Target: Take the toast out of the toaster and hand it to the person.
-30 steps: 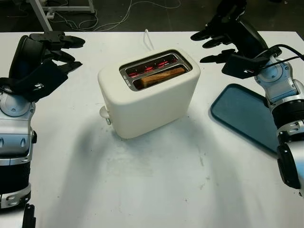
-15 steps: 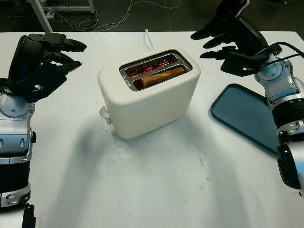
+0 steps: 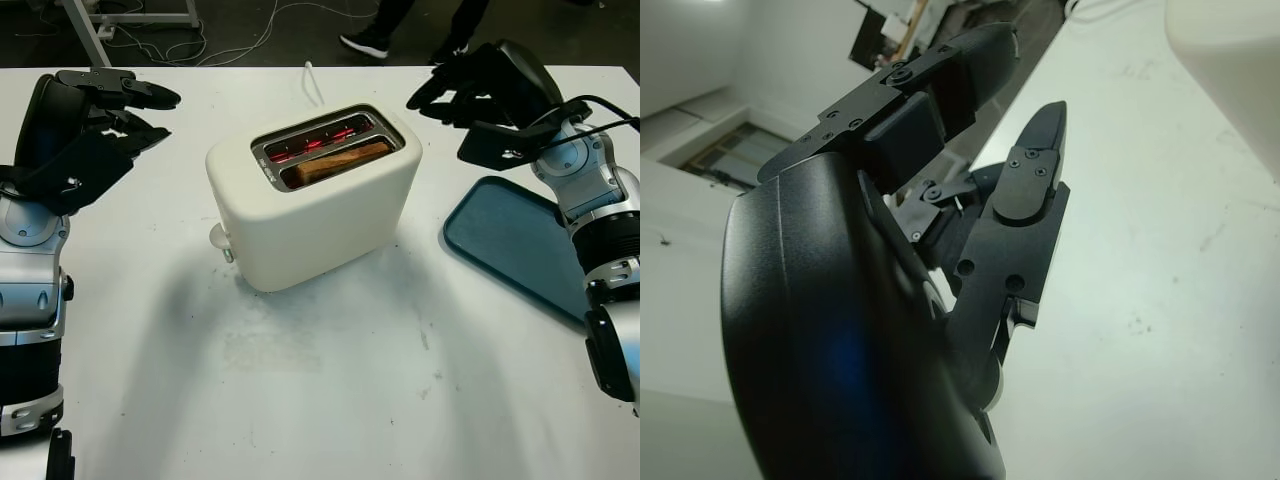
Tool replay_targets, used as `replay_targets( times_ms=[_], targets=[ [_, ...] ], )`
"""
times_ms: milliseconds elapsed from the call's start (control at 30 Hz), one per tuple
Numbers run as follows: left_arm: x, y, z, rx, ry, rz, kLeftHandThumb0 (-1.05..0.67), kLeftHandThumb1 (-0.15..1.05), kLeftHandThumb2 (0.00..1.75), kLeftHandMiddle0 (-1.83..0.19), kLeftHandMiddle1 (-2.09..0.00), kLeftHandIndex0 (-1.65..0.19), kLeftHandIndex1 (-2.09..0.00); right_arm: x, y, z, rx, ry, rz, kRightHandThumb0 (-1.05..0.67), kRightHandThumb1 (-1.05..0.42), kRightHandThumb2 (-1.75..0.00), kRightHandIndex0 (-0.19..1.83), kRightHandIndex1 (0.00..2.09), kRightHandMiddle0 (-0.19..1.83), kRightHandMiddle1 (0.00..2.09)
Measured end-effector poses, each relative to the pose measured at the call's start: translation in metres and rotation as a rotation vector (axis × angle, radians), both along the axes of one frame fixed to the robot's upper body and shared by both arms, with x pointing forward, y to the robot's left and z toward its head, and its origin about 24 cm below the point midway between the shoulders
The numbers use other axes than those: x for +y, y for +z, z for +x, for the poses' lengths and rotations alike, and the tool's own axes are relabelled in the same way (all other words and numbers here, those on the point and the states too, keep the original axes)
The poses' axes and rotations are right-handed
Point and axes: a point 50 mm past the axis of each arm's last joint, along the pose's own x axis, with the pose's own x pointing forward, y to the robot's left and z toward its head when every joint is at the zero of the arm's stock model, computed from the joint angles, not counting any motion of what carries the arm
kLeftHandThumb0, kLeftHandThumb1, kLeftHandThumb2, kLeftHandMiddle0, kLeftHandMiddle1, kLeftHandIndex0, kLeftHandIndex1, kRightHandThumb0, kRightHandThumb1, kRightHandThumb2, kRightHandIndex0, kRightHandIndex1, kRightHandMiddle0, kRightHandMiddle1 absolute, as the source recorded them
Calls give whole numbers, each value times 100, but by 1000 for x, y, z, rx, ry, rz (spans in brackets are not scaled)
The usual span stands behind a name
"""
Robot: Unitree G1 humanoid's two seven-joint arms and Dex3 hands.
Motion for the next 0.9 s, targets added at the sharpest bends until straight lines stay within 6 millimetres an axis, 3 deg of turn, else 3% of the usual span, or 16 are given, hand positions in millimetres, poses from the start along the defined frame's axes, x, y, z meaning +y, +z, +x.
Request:
replay_targets(
  times_ms=[167,500,667,900],
  targets=[
    [0,0,0,-1,1,0,-12,85,1,-83,-89,-101,-24,0,0,0,-1,4,-1,-12,-91,0,120,111,124,58],
    [0,1,-1,-3,2,0,-13,85,0,-83,-89,-101,-24,1,0,-1,8,17,-7,-8,-88,0,114,116,125,60],
    [0,1,-1,-1,4,1,-9,85,0,-83,-89,-100,-24,1,0,-1,7,16,-4,-10,-84,0,109,120,112,91],
    [0,1,-1,0,5,1,-12,84,0,-82,-89,-100,-24,1,0,-1,6,16,-4,-9,-82,0,112,114,108,100]
  ],
)
